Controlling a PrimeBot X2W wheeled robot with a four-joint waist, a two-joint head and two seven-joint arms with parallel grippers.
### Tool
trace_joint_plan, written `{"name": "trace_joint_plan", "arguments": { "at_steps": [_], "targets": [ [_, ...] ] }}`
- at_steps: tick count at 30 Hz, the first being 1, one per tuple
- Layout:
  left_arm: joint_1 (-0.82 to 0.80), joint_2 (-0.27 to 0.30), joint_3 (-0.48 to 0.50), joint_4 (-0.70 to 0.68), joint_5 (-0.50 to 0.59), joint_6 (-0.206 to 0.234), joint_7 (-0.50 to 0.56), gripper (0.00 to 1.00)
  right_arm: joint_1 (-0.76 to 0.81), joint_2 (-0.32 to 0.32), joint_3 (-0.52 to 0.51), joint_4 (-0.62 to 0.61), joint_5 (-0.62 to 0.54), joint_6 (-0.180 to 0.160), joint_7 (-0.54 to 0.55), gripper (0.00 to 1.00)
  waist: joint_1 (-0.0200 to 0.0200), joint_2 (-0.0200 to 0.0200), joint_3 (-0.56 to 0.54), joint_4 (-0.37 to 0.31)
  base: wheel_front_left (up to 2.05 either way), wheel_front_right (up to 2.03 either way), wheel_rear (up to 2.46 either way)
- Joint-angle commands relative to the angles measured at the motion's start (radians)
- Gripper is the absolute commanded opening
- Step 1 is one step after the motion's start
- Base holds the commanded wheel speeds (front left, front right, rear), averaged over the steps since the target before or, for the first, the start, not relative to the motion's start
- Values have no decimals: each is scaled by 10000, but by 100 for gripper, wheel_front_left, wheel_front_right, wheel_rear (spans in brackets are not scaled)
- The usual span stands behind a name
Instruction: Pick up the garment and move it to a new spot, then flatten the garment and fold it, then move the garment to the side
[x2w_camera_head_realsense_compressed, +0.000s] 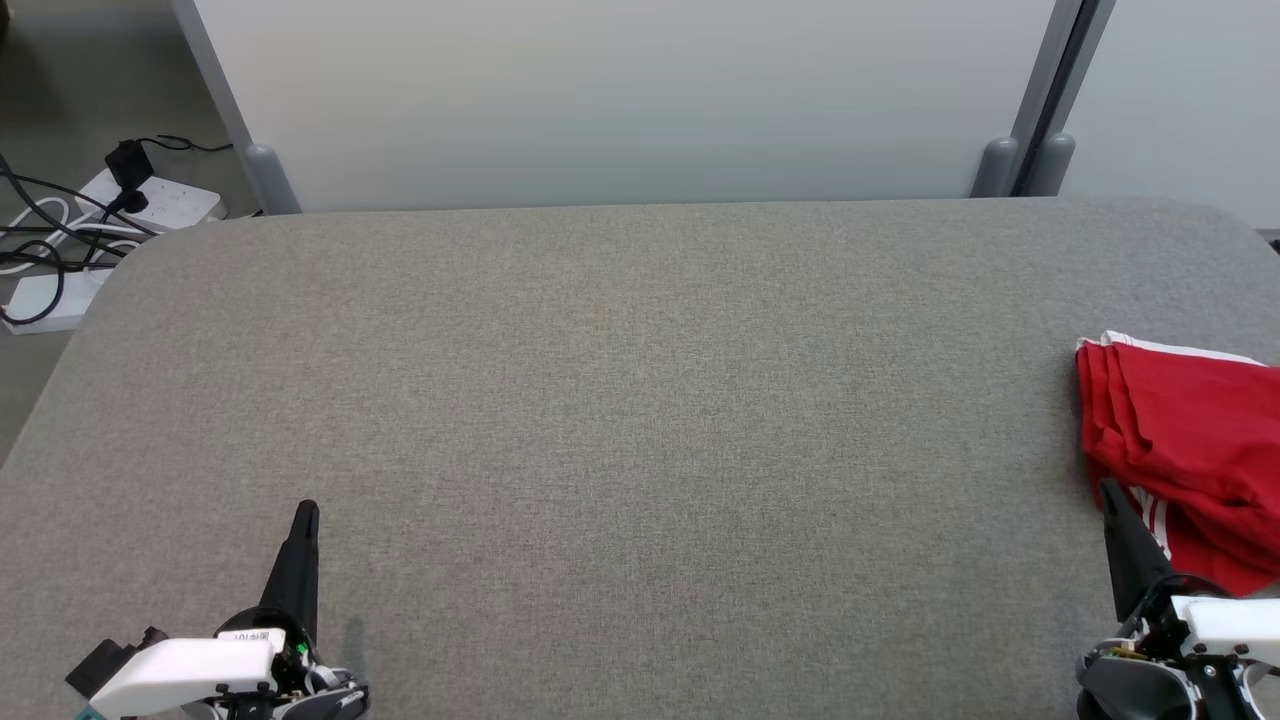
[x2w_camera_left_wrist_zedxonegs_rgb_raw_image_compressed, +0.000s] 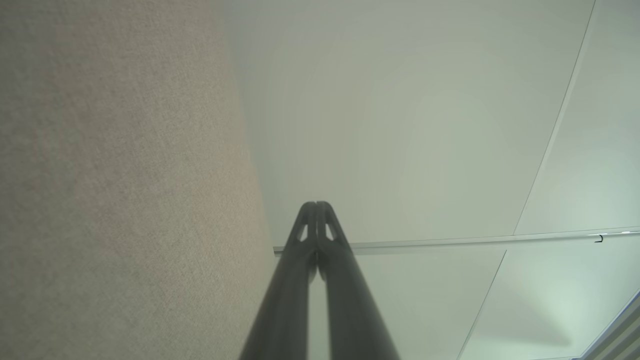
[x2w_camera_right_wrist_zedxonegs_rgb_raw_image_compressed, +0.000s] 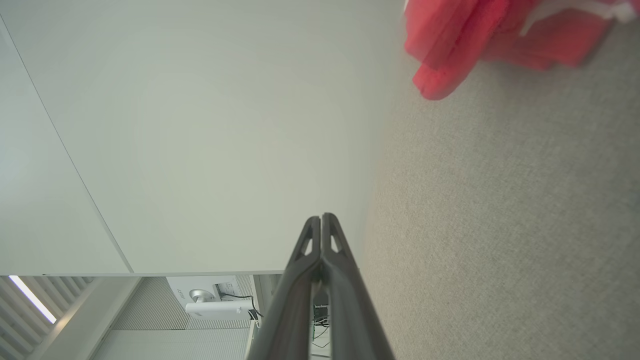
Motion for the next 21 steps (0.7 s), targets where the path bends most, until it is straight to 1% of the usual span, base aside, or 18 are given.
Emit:
{"name": "trace_joint_plan", "arguments": {
  "at_steps": [1, 21],
  "targets": [
    [-575, 215, 330, -271, -39, -86, 63, 0, -155, -131, 149, -305, 112, 46, 77, 0, 0, 0, 0, 0, 0, 0, 0],
    [-575, 215, 330, -272, -39, -86, 63, 0, -155, -131, 150, -305, 112, 46, 77, 0, 0, 0, 0, 0, 0, 0, 0]
  ]
}}
